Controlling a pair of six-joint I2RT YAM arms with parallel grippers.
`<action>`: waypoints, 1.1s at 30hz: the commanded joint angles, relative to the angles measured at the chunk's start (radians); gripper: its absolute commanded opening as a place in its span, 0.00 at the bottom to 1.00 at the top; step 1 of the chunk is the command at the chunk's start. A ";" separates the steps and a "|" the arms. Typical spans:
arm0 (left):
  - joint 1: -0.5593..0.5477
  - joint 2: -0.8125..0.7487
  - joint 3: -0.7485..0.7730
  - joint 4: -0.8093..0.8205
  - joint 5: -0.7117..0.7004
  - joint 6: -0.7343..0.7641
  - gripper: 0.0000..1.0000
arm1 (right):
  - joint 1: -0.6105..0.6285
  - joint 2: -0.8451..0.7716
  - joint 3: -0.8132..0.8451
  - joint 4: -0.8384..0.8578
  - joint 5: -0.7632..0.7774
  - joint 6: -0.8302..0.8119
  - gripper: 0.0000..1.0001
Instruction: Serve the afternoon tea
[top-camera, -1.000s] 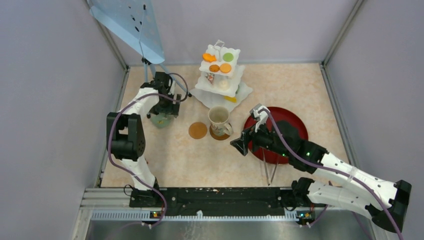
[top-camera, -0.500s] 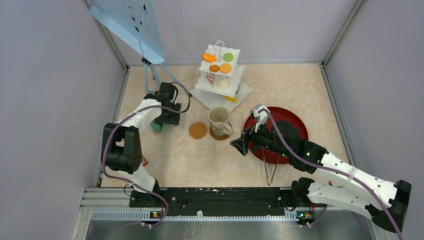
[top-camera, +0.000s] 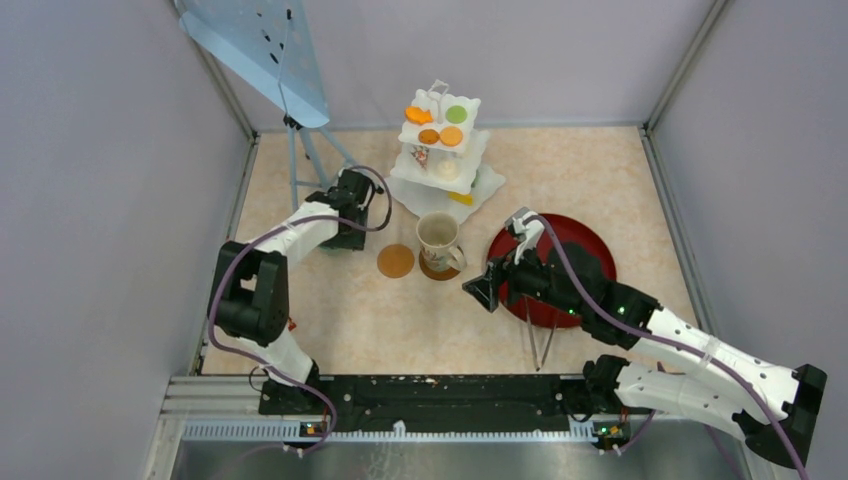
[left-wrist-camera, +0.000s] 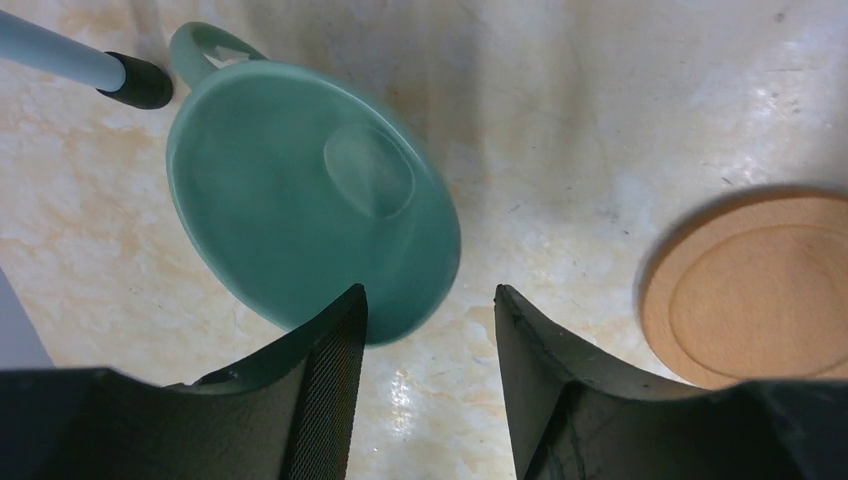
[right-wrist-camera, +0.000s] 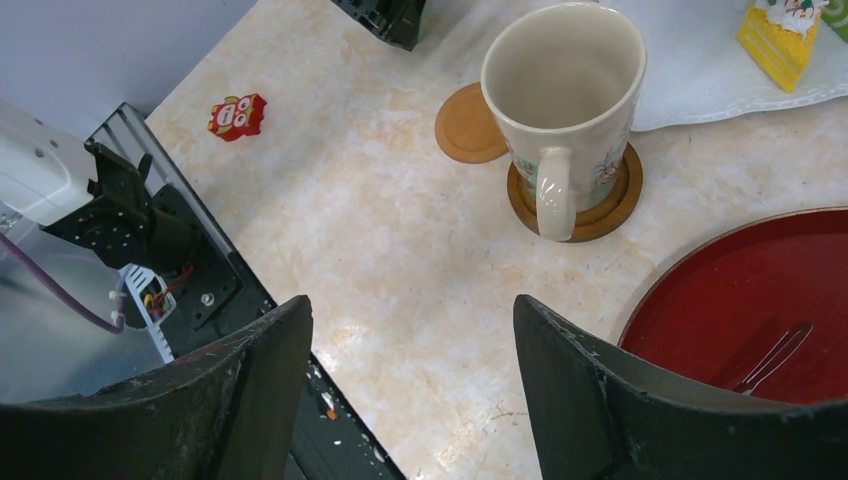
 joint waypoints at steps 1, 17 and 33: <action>0.001 0.053 0.030 0.014 -0.065 0.004 0.54 | -0.004 -0.011 -0.004 0.009 0.004 0.035 0.72; -0.029 0.055 0.055 -0.002 -0.100 0.033 0.00 | -0.003 0.004 -0.001 -0.009 0.040 0.031 0.72; -0.165 -0.310 -0.121 0.045 0.261 0.395 0.00 | -0.004 0.007 0.010 -0.073 0.136 -0.025 0.73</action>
